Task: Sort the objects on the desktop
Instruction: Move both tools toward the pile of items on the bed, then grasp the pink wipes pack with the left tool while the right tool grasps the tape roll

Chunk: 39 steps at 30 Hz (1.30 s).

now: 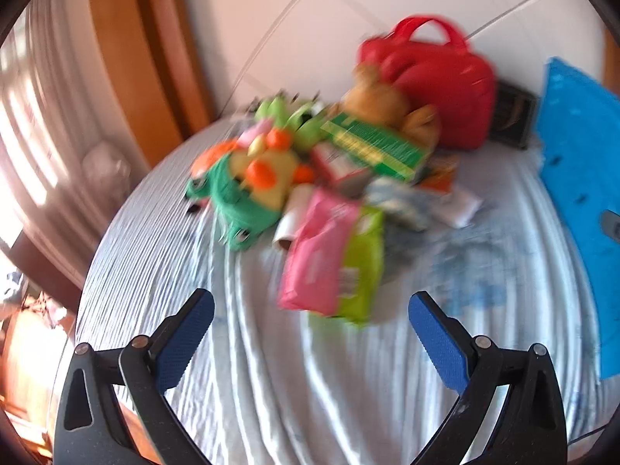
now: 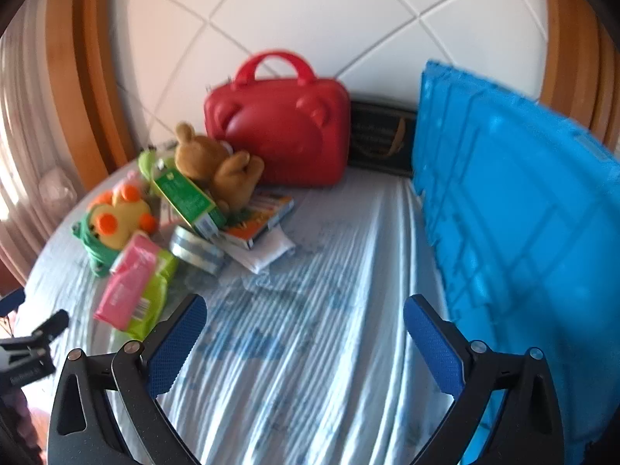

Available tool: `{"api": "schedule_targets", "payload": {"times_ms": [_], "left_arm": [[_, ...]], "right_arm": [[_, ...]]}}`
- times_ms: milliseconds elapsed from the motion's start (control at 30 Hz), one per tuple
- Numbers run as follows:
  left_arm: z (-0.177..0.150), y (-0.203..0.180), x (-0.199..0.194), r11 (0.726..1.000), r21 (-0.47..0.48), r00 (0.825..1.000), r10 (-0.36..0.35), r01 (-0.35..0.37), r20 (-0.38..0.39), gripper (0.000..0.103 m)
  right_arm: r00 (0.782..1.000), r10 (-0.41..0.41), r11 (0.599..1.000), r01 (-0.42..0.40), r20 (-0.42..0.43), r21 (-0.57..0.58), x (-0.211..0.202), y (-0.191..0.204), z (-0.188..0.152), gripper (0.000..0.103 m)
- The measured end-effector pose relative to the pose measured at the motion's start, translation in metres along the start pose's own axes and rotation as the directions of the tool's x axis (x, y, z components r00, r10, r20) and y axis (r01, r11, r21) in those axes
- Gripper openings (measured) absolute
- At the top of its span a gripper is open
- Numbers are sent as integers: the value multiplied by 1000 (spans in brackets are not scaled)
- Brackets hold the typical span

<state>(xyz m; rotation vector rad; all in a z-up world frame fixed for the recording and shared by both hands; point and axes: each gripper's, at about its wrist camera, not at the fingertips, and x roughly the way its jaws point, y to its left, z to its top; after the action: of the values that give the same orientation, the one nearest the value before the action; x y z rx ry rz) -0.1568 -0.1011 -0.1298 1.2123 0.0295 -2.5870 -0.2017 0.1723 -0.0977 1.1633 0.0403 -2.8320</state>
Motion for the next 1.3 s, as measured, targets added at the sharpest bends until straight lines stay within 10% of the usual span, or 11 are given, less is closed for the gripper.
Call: {"api": "schedule_targets", "payload": {"times_ms": [300,633,833,967,1033,1300], "left_arm": [[24,1,89,999,1,996,-33,33,-89,102],[23,-18,184,994,41,949,-85,102,-305,80],[40,-19,188,991,0,953,-132,137,-274,42],[44,-20,189,990,-18,952,-137,138,-275,35],[44,-24,186,991,1,955,-127,132,-269,31],[42,-27,139,990,7,967,-138,142,-215,13]], "right_arm": [[991,6,999,-13,-136,-46,72,21,13,103],[955,114,970,-167,-272,-179,172,82,30,103],[937,138,934,-231,-321,-274,225,121,36,102],[924,173,902,-288,-342,-322,245,145,39,90],[914,186,899,-306,-360,-313,253,151,40,66],[890,263,906,-360,-372,-222,227,141,38,52]]}}
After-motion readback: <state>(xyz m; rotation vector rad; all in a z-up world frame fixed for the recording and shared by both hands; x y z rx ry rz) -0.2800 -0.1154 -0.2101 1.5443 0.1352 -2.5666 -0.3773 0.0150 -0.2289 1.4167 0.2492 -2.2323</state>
